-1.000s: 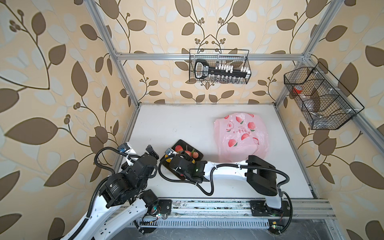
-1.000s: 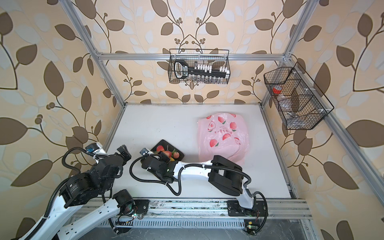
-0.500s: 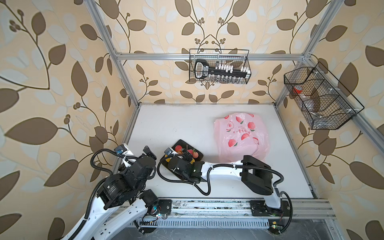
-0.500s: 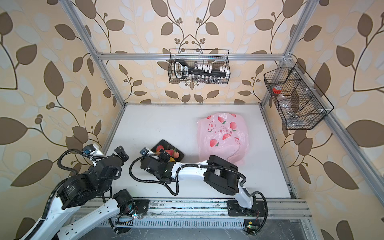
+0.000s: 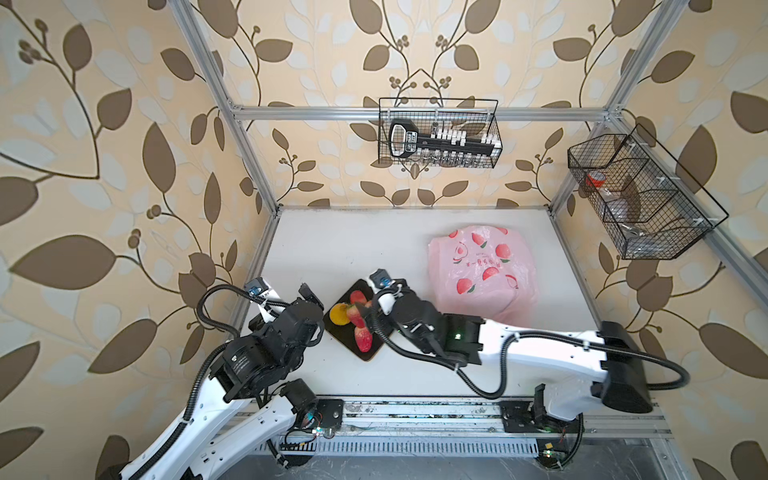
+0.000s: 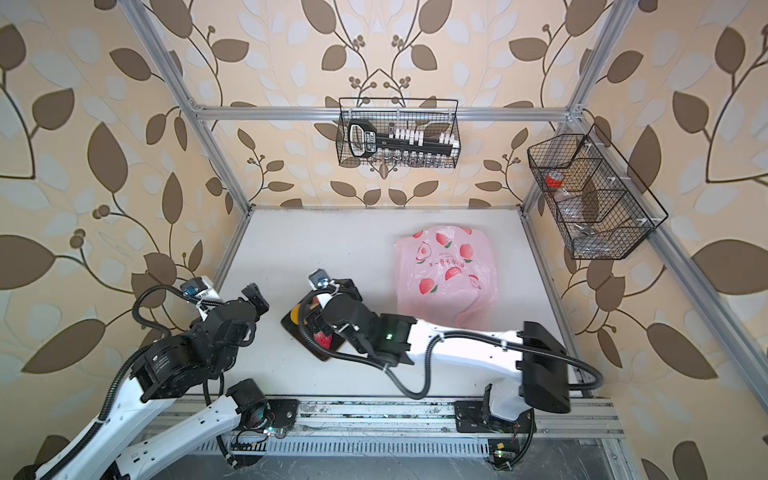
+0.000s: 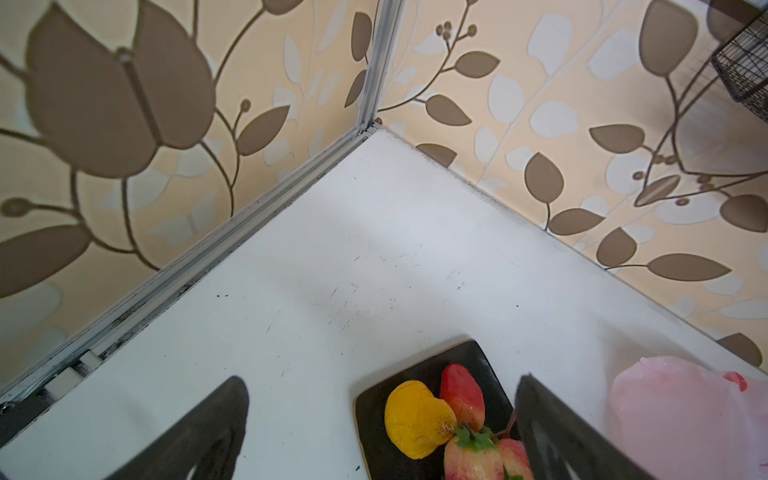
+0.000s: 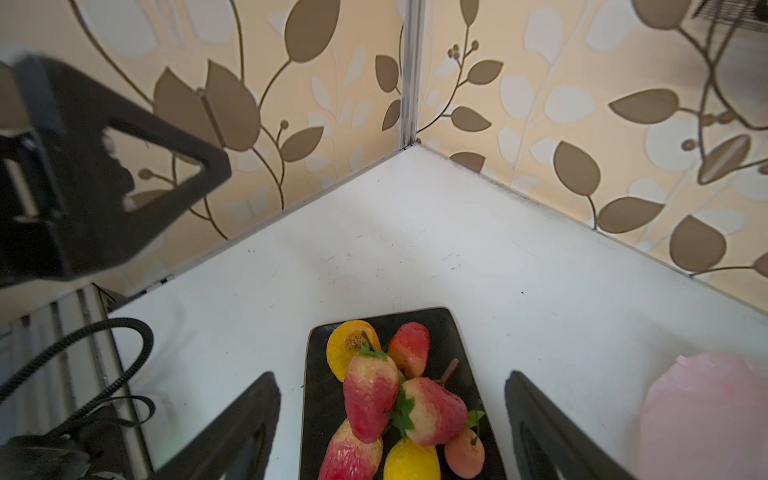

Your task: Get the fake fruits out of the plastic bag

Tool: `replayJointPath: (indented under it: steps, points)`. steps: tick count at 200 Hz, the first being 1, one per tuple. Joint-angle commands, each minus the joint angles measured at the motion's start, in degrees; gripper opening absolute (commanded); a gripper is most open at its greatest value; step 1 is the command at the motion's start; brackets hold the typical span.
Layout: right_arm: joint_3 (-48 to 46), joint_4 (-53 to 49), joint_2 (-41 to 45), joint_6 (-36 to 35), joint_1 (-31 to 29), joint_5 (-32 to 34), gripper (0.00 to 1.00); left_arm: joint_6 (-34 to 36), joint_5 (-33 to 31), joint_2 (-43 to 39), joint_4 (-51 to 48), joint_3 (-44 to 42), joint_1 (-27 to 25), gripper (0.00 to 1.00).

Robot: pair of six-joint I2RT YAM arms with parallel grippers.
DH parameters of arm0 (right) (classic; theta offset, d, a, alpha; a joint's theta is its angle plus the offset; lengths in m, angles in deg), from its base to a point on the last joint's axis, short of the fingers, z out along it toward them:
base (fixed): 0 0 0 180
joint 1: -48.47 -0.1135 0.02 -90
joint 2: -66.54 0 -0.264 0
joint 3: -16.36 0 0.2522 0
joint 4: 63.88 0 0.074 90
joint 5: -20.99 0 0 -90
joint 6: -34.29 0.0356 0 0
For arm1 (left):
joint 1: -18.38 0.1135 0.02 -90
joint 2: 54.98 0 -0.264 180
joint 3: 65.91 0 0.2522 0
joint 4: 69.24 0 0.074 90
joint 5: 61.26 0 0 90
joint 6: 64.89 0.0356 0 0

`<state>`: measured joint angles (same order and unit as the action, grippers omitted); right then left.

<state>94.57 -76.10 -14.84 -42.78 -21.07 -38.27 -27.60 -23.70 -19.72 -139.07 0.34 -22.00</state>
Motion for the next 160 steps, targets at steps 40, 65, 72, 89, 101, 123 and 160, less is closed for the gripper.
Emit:
replayJointPath:
  steps: [40,65,72,89,101,123,160]
  points:
    - [-24.0,-4.5,28.0,9.0,33.9,-6.7,0.83,12.7,8.2,11.7,24.0,-2.6,9.5,0.99]
    - [-30.6,1.7,28.9,8.1,53.3,-12.1,0.84,15.5,11.3,16.3,30.1,-3.7,17.4,0.99]
    - [-32.2,4.3,27.4,7.8,57.8,-13.8,0.84,17.0,11.1,17.1,32.3,-4.6,19.3,0.99]
    - [-35.1,12.1,21.8,4.7,65.2,-16.1,0.88,21.0,9.4,19.0,38.0,-7.3,23.5,0.99]
    - [-36.6,17.0,17.3,1.9,67.0,-13.4,0.91,24.5,7.8,21.0,41.9,-9.3,25.7,0.99]
    - [-39.4,26.2,11.5,-5.3,67.8,-12.7,0.94,35.3,6.9,24.8,53.7,-13.8,27.7,0.99]
    - [-44.9,45.4,3.9,-7.7,68.9,-17.6,0.96,42.6,14.7,32.5,66.9,-19.2,33.6,0.99]
